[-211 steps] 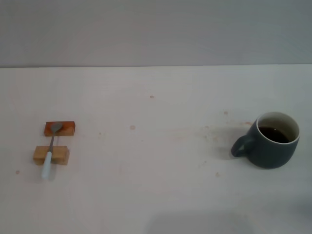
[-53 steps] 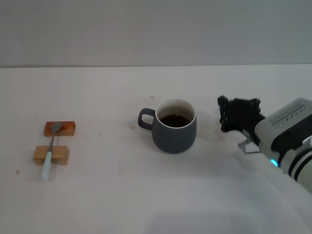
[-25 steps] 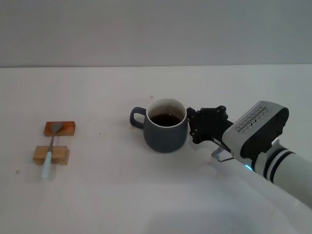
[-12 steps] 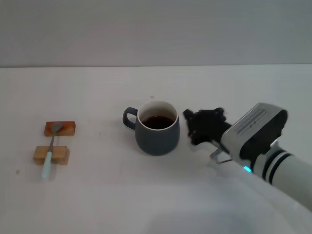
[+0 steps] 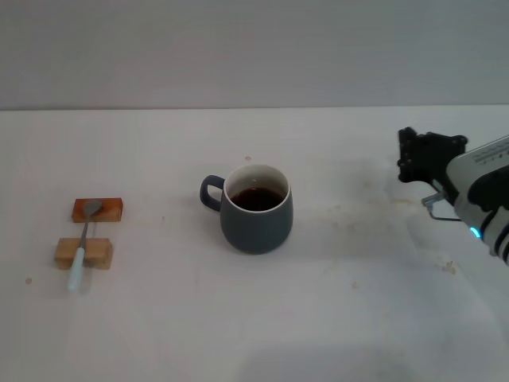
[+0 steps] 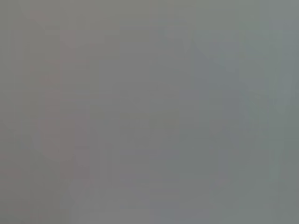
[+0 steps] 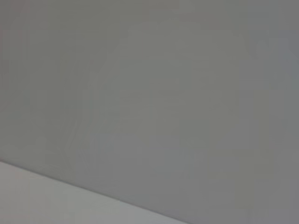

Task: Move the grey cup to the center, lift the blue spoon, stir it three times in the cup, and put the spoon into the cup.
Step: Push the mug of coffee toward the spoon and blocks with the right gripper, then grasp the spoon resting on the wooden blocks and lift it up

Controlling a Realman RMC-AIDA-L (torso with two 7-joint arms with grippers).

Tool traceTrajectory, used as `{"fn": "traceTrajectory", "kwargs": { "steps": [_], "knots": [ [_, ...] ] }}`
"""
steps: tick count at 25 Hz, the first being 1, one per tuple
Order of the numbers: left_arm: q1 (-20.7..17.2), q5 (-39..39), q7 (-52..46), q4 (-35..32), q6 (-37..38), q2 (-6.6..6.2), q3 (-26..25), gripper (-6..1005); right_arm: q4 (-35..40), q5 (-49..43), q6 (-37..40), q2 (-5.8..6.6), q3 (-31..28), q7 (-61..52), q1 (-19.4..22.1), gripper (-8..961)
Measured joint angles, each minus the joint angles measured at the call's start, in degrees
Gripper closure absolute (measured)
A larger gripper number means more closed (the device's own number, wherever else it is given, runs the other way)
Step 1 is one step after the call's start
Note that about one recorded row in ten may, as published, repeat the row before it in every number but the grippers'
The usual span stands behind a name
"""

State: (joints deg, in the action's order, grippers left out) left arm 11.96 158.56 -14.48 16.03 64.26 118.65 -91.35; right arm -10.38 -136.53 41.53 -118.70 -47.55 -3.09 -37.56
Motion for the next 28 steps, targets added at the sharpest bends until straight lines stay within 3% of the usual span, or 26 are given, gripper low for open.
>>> {"fn": "traceTrajectory", "kwargs": {
  "steps": [7, 8, 13, 14, 17, 19, 27, 28],
  "knots": [
    [-4.93, 0.21, -1.65, 4.59, -1.08, -0.48, 6.84, 198, 0.86, -0.08, -0.08, 0.13, -0.63, 0.1, -0.85, 924],
    [-8.41, 0.45, -0.83, 10.72, -5.18, -0.85, 10.06, 198, 0.9, -0.14, -0.2, 0.13, -0.63, 0.11, -1.1, 920],
    [-12.36, 1.15, 2.58, 19.25, -12.79, -1.11, 11.65, 198, 1.09, -0.26, -0.37, 0.15, -0.66, 0.22, -2.13, 920],
    [-16.36, 3.15, 5.77, 27.79, -20.46, -1.02, 12.43, 198, 1.1, -0.27, -0.5, 0.15, -0.68, 0.24, -2.44, 920],
    [-18.14, 3.96, 6.17, 31.5, -23.47, -1.02, 13.08, 197, 1.12, -0.29, -1.03, 0.21, -0.69, 0.25, -2.78, 920],
    [-22.0, 4.8, 6.44, 39.69, -31.14, -1.22, 15.04, 197, 1.19, -0.35, -1.76, 0.22, -0.63, 0.3, -3.18, 920],
    [-26.25, 5.79, 6.32, 44.54, -34.52, -1.11, 18.33, 198, 1.24, -0.41, -2.07, 0.23, -0.66, 0.37, -3.56, 920],
    [-28.82, 5.8, 6.01, 47.72, -36.76, -1.29, 19.51, 197, 1.24, -0.42, -2.21, 0.23, -0.68, 0.37, -3.66, 920]
  ]
}}
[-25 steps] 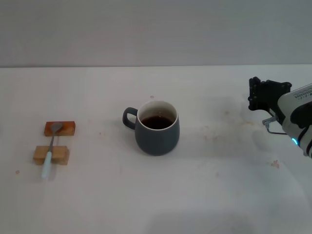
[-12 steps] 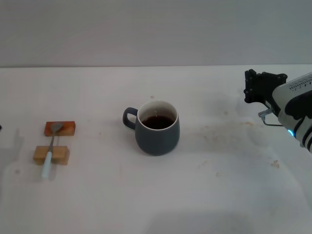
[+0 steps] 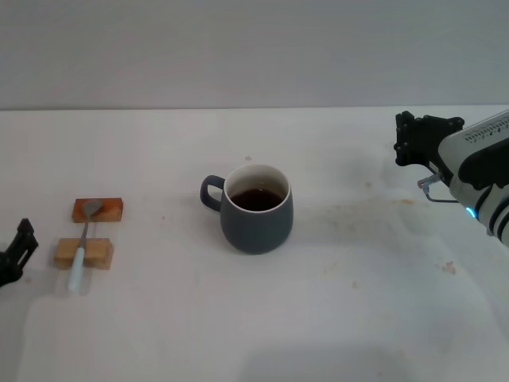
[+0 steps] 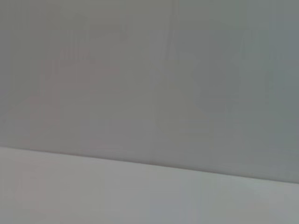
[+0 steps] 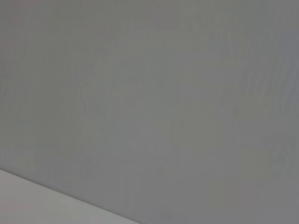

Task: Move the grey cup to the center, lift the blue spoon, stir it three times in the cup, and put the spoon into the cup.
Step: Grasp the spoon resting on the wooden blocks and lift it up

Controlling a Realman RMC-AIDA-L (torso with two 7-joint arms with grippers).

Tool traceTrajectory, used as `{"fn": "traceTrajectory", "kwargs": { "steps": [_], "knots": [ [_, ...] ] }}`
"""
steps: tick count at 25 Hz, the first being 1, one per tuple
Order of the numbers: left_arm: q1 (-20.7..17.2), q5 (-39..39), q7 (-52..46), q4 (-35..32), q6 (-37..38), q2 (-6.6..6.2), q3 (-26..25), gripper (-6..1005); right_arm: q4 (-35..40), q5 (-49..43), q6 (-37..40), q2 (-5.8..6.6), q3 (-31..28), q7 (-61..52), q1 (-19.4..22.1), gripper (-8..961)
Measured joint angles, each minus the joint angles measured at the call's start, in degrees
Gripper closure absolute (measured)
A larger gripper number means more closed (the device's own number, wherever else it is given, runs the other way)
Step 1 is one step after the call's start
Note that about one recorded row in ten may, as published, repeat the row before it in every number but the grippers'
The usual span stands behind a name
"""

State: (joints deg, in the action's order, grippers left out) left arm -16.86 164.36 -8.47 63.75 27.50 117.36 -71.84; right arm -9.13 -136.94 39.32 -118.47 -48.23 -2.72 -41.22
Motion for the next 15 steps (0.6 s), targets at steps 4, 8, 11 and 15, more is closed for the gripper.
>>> {"fn": "traceTrajectory", "kwargs": {
  "steps": [4, 8, 11, 15],
  "knots": [
    [-2.26, 0.11, 1.01, 4.17, -3.68, -0.02, 0.86, 198, 0.0, 0.0, -0.96, 0.06, 0.04, 0.0, -0.63, 920],
    [-4.62, 0.18, 1.94, 7.96, -6.76, 0.14, 2.51, 200, 0.0, 0.0, -1.06, 0.08, 0.43, 0.01, -1.11, 920],
    [-5.93, 0.05, 1.81, 9.74, -8.11, 0.14, 3.28, 201, -0.01, -0.07, -1.69, 0.09, 0.5, 0.0, -1.55, 920],
    [-7.28, -0.12, 1.8, 10.87, -7.97, 0.37, 4.75, 203, -0.1, -0.08, -2.14, 0.09, 0.51, 0.0, -1.62, 920]
  ]
}}
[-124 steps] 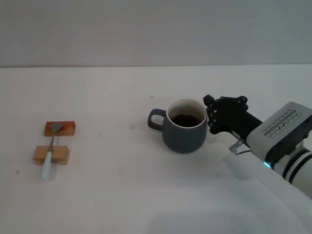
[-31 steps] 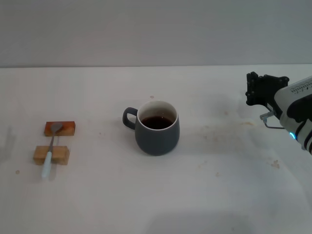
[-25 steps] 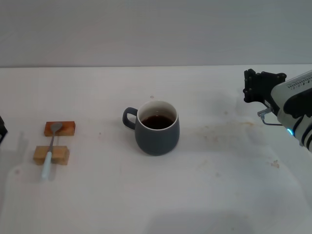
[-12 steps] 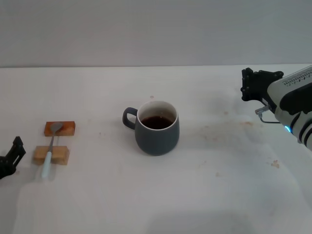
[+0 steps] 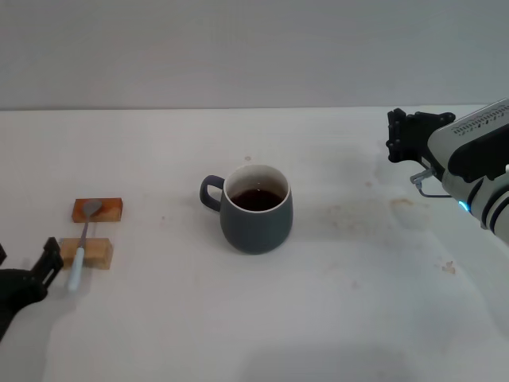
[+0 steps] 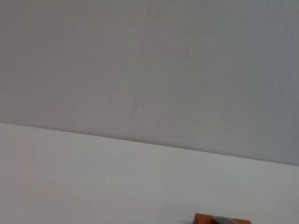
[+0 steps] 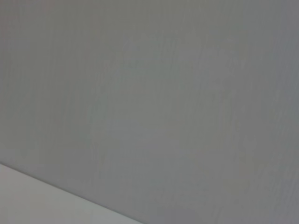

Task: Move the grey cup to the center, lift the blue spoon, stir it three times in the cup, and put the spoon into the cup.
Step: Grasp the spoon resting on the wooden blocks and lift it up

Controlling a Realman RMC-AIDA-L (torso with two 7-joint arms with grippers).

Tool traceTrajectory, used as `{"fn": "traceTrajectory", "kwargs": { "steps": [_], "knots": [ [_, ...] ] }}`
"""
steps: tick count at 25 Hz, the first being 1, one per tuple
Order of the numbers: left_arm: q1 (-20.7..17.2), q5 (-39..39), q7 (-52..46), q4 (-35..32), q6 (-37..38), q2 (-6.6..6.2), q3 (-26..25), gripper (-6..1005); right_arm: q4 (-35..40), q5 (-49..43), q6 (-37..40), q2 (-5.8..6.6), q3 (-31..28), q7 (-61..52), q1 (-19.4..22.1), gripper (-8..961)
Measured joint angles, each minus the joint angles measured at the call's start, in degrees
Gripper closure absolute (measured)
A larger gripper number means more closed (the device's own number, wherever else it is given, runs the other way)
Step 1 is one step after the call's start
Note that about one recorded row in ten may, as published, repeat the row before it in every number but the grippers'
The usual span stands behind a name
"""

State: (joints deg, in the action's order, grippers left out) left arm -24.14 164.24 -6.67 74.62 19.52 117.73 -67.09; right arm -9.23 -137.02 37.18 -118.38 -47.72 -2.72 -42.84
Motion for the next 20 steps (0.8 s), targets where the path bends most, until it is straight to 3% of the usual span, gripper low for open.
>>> {"fn": "traceTrajectory", "kwargs": {
  "steps": [9, 11, 14, 16, 20],
  "knots": [
    [-1.19, -0.12, -0.04, 0.25, 1.39, 0.06, 2.49, 207, -0.02, 0.0, -0.02, 0.0, -0.11, 0.0, -0.07, 921],
    [-1.37, -0.17, 0.2, -2.16, 7.0, 0.3, 4.15, 208, 0.0, 0.0, -0.02, 0.0, -0.15, 0.0, -0.14, 921],
    [-1.37, -0.17, 0.2, -2.16, 7.0, 0.3, 4.15, 210, 0.01, 0.0, -0.02, 0.0, -0.19, 0.0, -0.18, 921],
    [1.69, -3.16, 0.32, -12.76, 22.34, 0.75, 7.26, 211, 0.01, 0.0, -0.02, 0.0, -0.25, 0.0, -0.32, 921],
    [4.42, -6.9, 2.46, -17.37, 26.85, 0.72, 9.68, 213, 0.01, 0.0, 0.06, 0.0, -0.12, 0.0, -0.51, 921]
  ]
}}
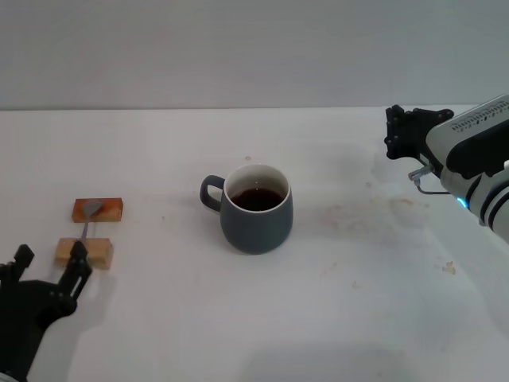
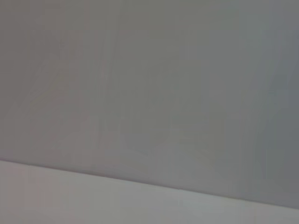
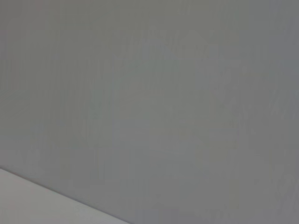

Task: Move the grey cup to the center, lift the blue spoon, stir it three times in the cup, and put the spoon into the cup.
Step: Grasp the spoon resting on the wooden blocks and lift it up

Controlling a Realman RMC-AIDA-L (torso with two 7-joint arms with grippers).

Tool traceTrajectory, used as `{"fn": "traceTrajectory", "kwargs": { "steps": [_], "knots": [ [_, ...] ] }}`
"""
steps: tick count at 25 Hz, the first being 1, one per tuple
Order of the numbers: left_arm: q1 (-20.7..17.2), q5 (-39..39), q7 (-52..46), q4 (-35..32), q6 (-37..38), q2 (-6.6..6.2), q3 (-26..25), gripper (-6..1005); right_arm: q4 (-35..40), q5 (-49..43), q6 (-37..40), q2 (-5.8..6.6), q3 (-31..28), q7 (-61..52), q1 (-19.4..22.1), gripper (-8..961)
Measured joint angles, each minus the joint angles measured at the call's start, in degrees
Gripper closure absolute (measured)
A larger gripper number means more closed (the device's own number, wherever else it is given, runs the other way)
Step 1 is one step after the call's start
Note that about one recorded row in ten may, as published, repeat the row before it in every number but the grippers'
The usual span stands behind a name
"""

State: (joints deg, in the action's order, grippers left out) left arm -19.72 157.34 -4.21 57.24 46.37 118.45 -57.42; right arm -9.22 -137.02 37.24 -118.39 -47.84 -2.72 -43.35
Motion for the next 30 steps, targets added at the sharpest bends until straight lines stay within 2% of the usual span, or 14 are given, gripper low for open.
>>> {"fn": "traceTrajectory", "kwargs": {
  "steps": [1, 5, 11, 30],
  "knots": [
    [1.82, -3.38, 2.7, -2.34, 0.78, 0.08, 1.76, 213, 0.0, 0.0, 0.01, 0.0, 0.04, 0.0, -0.07, 921],
    [3.44, -7.96, 5.56, -4.04, 0.54, -0.04, 3.65, 215, 0.01, 0.0, 0.06, 0.0, 0.08, 0.0, -0.13, 921],
    [4.05, -12.88, 11.61, -3.98, 0.35, 0.01, 5.93, 221, -0.31, 0.0, 0.06, 0.06, -0.33, 2.08, -0.06, 921],
    [5.48, -13.47, 12.0, -3.79, -0.76, -0.24, 5.76, 262, -0.8, 0.0, -0.56, 0.03, -0.42, 2.52, 0.14, 920]
  ]
}}
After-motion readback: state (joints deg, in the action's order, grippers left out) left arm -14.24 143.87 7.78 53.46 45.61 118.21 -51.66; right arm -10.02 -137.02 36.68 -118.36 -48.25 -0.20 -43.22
